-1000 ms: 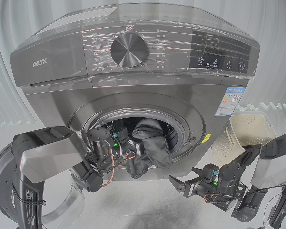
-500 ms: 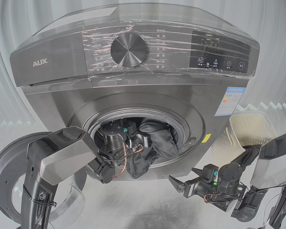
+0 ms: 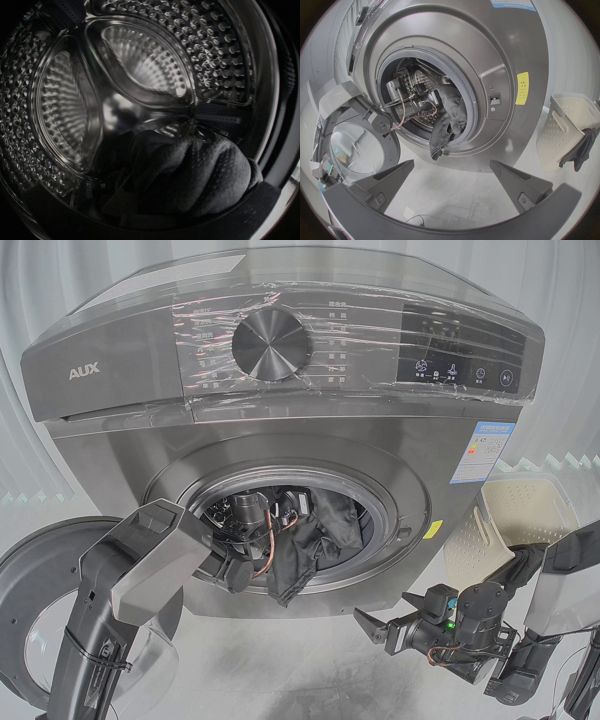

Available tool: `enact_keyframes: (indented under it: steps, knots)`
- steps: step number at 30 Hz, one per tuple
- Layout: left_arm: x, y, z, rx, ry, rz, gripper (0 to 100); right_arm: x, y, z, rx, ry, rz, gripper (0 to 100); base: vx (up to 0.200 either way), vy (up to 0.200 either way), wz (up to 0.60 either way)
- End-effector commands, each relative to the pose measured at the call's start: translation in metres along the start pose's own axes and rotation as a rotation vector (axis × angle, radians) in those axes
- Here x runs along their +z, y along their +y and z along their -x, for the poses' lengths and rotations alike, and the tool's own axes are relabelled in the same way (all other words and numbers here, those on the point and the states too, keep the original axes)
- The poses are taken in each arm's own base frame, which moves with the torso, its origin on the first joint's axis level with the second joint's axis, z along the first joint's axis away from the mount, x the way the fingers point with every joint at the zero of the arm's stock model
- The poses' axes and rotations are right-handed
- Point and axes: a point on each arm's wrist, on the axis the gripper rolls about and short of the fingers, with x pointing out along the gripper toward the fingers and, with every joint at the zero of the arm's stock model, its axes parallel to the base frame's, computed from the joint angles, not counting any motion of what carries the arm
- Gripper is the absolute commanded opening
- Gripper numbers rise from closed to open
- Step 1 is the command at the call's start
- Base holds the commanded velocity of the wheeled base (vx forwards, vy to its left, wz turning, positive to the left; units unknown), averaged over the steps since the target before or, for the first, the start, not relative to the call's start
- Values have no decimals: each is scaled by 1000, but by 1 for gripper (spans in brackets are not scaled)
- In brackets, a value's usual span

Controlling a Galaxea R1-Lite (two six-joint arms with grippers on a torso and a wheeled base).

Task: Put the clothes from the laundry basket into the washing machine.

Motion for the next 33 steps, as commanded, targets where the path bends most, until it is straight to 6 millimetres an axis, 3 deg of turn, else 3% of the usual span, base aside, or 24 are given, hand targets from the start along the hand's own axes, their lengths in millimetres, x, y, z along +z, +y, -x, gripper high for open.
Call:
enact_keyframes:
  steps: [1, 9, 10, 17, 23, 26, 33]
  knots:
    - [-9, 12, -11, 61, -10, -2, 0, -1, 0, 0, 1, 3, -3, 100, 0, 0, 0]
    - [-3, 21, -14, 101, -27, -3, 0, -1, 0, 0, 0, 4, -4, 100, 0, 0, 0]
    - [-2, 21, -14, 100, -29, -3, 100, -1, 0, 0, 0, 4, -4, 100, 0, 0, 0]
    - [-6, 17, -10, 92, -8, -4, 100, -1, 0, 0, 0, 4, -4, 100, 0, 0, 0]
    - [-12, 1, 7, 23, 84, -11, 100, -1, 0, 0, 1, 3, -4, 100, 0, 0, 0]
    - [-28, -7, 23, -39, 189, -27, 100, -1, 0, 0, 1, 3, -4, 100, 0, 0, 0]
    - [-48, -11, 41, -122, 290, -70, 100, -4, 0, -2, -3, 14, -3, 100, 0, 0, 0]
